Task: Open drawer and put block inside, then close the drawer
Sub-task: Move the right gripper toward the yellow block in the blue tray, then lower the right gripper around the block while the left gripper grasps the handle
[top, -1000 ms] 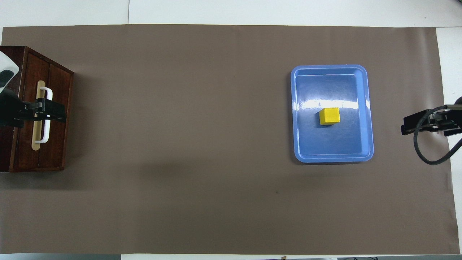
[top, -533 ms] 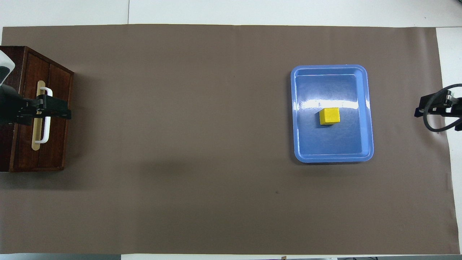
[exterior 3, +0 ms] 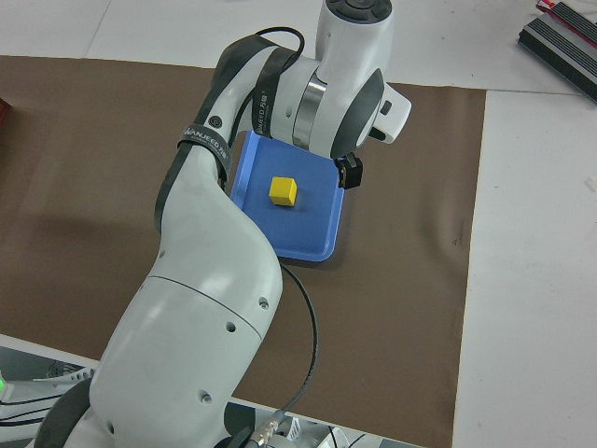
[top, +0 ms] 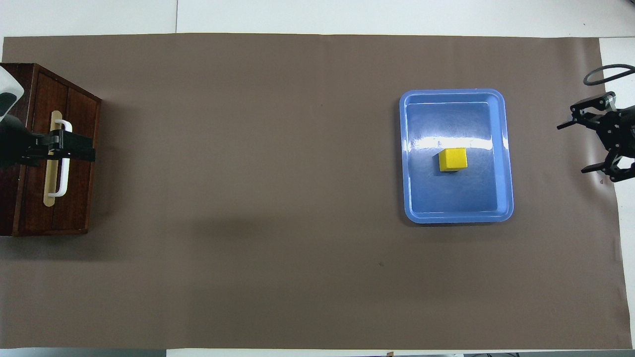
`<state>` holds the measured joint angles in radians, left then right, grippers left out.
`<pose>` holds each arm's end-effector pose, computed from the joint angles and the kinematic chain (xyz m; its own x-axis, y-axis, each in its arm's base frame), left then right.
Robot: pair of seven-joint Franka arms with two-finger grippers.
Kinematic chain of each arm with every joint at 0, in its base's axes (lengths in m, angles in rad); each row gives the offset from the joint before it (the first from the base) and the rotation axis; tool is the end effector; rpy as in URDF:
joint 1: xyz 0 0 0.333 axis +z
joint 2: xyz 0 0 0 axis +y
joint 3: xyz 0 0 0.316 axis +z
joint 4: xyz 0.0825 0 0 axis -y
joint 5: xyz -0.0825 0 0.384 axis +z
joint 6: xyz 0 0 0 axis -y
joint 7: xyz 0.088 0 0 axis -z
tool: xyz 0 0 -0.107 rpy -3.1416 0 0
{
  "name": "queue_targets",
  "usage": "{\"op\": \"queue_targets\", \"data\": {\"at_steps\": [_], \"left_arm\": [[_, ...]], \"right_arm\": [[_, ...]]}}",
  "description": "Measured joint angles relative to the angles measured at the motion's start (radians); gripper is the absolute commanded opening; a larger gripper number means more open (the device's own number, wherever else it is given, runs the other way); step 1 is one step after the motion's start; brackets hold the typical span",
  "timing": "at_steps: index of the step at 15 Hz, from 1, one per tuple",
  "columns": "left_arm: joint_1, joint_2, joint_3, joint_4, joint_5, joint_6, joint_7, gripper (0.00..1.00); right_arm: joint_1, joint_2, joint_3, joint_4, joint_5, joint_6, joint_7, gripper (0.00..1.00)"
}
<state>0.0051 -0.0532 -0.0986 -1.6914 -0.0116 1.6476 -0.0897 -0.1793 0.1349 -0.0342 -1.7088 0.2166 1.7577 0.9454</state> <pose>0.5407 -0.0532 0.6031 1.0000 -0.0028 0.0085 -0.0029 -1.0000 0.0071 0.5860 -0.1066 0.4988 0.3508 -0.9110 -0.2167 -0.9358 -0.3495 -0.0457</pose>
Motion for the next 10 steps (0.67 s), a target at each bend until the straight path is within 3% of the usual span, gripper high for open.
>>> {"op": "queue_targets", "data": {"at_steps": [6,10], "left_arm": [[0.001,0.000,0.003,0.000,-0.008,-0.014,0.065,1.00],[0.001,0.000,0.001,0.000,-0.008,-0.015,0.065,1.00]], "right_arm": [[-0.032,0.071,-0.001,0.000,0.257,0.036,0.218,0.98],[-0.037,0.080,-0.001,-0.020,0.335,0.038,0.268,0.98]]}}
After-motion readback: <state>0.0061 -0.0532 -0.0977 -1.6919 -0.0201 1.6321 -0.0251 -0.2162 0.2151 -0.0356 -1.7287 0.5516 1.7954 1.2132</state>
